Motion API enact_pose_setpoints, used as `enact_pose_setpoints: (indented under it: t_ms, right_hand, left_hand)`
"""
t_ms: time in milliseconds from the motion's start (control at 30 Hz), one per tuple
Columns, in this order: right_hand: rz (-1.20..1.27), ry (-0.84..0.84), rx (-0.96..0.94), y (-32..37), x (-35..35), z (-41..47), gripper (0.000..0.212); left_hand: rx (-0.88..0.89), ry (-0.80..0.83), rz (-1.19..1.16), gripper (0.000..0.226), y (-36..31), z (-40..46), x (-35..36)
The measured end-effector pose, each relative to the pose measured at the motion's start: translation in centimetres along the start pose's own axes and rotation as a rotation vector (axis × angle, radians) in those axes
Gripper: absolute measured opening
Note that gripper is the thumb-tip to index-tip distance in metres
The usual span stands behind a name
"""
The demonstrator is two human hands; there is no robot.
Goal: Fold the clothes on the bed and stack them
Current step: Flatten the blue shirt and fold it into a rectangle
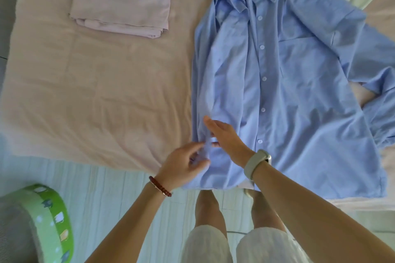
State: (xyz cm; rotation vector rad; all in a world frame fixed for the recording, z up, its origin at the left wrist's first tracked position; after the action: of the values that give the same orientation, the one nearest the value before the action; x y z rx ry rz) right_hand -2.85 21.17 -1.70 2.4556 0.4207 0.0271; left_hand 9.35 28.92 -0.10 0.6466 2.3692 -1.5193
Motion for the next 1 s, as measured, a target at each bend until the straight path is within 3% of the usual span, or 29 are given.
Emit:
enact_pose_setpoints:
  t_ms: [33, 67, 133, 200, 267, 333, 400, 533, 600, 700, 767, 867, 1000]
  right_hand:
    - [-0.036, -0.044, 0.022, 0.5, 0.3, 0.4, 0.026]
    - [-0.088, -0.088, 0.035, 0.7, 0.4, 0.8, 0.027]
    - [-0.108, -0.163, 0.039, 0.8, -0.2, 1.3, 0.026]
    - [-0.075, -0.311, 0.006, 0.6, -2.3, 1.2, 0.024]
    - [-0.036, -0.555, -0.036, -0.2, -5.7, 0.5, 0.026]
    - [0.162, -0.719, 0.013, -1.7, -9.1, -0.5, 0.025]
    - [0.312, -0.681, 0.114, -3.4, -10.9, -1.5, 0.020]
    - [0.330, -0.519, 0.259, -6.4, -10.9, -2.2, 0.017]
    - [0.359, -0.492, 0.272, -7.0, -10.7, -2.1, 0.019]
    - [0.377, -0.540, 0.220, -7.3, -11.1, -2.1, 0.024]
    - [0.375, -0.612, 0.169, -7.1, -11.9, -2.6, 0.024]
    - [0.363, -0.668, 0.117, -6.5, -13.4, -3.5, 0.016]
    - [0.275, -0.636, 0.091, -6.1, -14.0, -4.0, 0.020]
  left_hand:
    - [-0.017, 0.125, -0.061, 0.029, -0.2, -0.5, 0.0]
    - [-0.054, 0.147, -0.123, 0.021, 0.0, -0.8, -0.2]
    - [-0.191, -0.063, -0.201, 0.006, 0.8, -0.3, -1.2]
    - [-0.329, -0.294, -0.143, 0.011, 2.1, 1.0, -2.5]
    - [-0.409, -0.335, -0.121, 0.008, 2.5, 2.6, -2.6]
    - [-0.405, -0.329, -0.115, 0.008, 2.2, 4.7, -1.5]
    - [-0.403, -0.352, -0.073, 0.023, 1.5, 6.7, 0.0]
    - [-0.479, -0.478, 0.287, 0.076, 0.0, 9.6, 2.0]
    - [-0.499, -0.448, 0.329, 0.088, -0.3, 10.7, 2.5]
    - [-0.598, -0.380, 0.129, 0.055, 0.2, 12.0, 2.4]
    - [-0.560, -0.409, -0.033, 0.031, 0.2, 12.1, 1.6]
    - [-0.503, -0.513, -0.020, 0.024, 0.7, 11.2, -1.4]
    - [-0.621, -0.765, 0.087, 0.030, 2.8, 9.6, -8.1]
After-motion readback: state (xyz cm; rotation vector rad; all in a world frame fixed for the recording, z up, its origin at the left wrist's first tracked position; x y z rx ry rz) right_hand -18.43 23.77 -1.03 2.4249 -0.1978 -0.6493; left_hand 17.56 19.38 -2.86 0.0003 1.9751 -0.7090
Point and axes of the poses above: each hand's wrist, its own z-axis towards the middle knuckle, its own x-axis out of the palm, y = z × x, the point moved 2 cm from there along z, towards the middle knuckle, and after that the axes turned 7 degrees about -y, right-handed, at the moved point
